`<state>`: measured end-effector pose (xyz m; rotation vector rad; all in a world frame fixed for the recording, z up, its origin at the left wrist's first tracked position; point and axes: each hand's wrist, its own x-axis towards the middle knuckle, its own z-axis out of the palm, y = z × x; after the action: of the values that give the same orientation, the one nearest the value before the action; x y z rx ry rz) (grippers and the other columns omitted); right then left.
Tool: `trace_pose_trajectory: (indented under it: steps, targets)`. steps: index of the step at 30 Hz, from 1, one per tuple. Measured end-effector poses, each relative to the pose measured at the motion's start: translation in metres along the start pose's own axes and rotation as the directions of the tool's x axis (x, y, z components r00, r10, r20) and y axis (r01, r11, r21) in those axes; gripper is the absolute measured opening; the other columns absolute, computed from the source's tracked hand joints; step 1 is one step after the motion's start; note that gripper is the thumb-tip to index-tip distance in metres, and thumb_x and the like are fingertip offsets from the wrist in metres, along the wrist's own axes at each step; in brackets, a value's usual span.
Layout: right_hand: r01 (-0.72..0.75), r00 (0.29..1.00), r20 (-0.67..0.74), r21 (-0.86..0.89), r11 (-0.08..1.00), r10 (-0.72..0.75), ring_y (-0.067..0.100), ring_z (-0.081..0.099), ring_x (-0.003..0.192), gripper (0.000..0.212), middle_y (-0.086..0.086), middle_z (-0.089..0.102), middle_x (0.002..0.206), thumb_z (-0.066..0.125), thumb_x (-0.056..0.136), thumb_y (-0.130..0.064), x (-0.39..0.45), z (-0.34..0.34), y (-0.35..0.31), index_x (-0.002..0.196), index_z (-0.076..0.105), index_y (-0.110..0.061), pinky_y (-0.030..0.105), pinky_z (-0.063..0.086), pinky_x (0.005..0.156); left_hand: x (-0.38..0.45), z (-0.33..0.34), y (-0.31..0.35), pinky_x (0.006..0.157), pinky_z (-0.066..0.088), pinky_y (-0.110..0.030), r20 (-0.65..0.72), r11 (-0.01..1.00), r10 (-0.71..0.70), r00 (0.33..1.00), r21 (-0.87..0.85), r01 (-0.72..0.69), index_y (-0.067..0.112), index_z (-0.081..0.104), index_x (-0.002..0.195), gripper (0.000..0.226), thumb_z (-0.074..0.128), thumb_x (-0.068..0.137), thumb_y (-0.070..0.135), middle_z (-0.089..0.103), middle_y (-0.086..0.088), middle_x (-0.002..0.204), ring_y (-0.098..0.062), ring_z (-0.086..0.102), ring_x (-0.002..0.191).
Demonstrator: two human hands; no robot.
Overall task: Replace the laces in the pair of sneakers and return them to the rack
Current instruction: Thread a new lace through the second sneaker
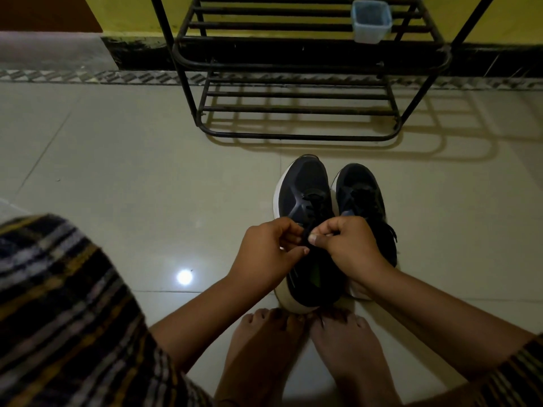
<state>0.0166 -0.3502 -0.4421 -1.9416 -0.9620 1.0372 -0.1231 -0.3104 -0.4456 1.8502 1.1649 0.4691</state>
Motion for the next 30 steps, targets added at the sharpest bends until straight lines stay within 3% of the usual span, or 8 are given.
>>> trace_pose_trajectory:
  steps: [6,11,14,17,21,25,30]
  targets:
    - [-0.022,0.994,-0.103,-0.022,1.0,0.019,0.008,0.058,0.064,0.013,-0.003,0.062,0.065,0.067,0.085,-0.012,-0.0003,0.0025,-0.0013,0.072,0.067,-0.015,0.011,0.04,0.053,0.0035,0.0048,-0.0006,0.067,0.052,-0.01,-0.055,0.996,-0.062,0.997,-0.072,0.058,0.014,0.071,0.093,0.018,0.073,0.076,0.007,0.067,0.006,0.075,-0.004,0.065,0.068]
    - [-0.211,0.973,-0.018,0.33,0.92,0.229,0.024,0.067,0.08,0.01,0.012,0.069,0.078,0.064,0.086,-0.005,-0.0034,0.004,-0.0029,0.077,0.068,-0.007,0.034,0.055,0.077,0.0034,0.0049,0.0028,0.058,0.047,-0.006,-0.021,0.995,-0.045,0.999,-0.094,0.043,0.016,0.067,0.085,0.017,0.073,0.075,0.004,0.063,0.01,0.071,0.001,0.06,0.06]
    - [-0.171,0.985,0.056,0.308,0.936,0.162,0.02,0.068,0.079,0.009,0.01,0.07,0.077,0.064,0.086,-0.007,-0.0044,0.0002,-0.0008,0.078,0.069,-0.007,0.03,0.056,0.077,0.002,0.0034,-0.0008,0.054,0.042,-0.006,-0.016,0.995,-0.026,1.0,-0.095,0.024,0.018,0.067,0.085,0.017,0.073,0.076,0.005,0.065,0.01,0.073,0.002,0.057,0.061]
    - [-0.054,0.997,0.056,0.175,0.983,0.045,0.017,0.066,0.082,0.006,0.008,0.069,0.082,0.066,0.084,-0.008,-0.0046,-0.0023,0.0004,0.079,0.068,-0.011,0.026,0.053,0.078,0.0013,0.0024,-0.0029,0.053,0.042,-0.007,-0.019,0.997,-0.022,1.0,-0.077,0.021,0.018,0.068,0.088,0.017,0.073,0.077,0.007,0.066,0.009,0.075,0.0,0.055,0.059]
    - [0.034,0.998,0.047,0.061,0.998,-0.037,0.009,0.058,0.069,0.014,0.001,0.062,0.072,0.067,0.082,-0.003,-0.0044,-0.0027,0.0016,0.079,0.065,-0.016,0.019,0.046,0.068,0.0003,0.0014,-0.0049,0.051,0.041,-0.008,-0.046,0.996,-0.026,0.999,-0.081,0.022,0.017,0.069,0.09,0.016,0.073,0.077,0.008,0.064,0.013,0.074,-0.001,0.051,0.055]
    - [0.063,0.998,-0.014,0.132,0.989,-0.062,0.016,0.06,0.069,0.025,0.004,0.061,0.071,0.068,0.079,0.004,-0.0026,-0.0037,0.0014,0.08,0.053,-0.017,0.03,0.052,0.074,-0.0002,0.0022,-0.0052,0.047,0.036,-0.007,-0.019,0.993,-0.026,0.999,-0.114,0.023,0.017,0.068,0.089,0.017,0.073,0.076,0.006,0.065,0.011,0.075,-0.001,0.046,0.045]
    - [0.129,0.992,-0.019,0.201,0.971,-0.128,0.019,0.063,0.072,0.029,0.008,0.062,0.073,0.066,0.079,0.006,-0.0013,-0.0027,0.0016,0.08,0.048,-0.017,0.032,0.053,0.075,0.0009,0.0018,-0.0043,0.047,0.033,-0.006,0.002,0.985,-0.06,0.998,-0.16,0.06,0.018,0.059,0.102,0.032,0.072,0.075,0.006,0.069,0.001,0.08,0.002,0.046,0.043]
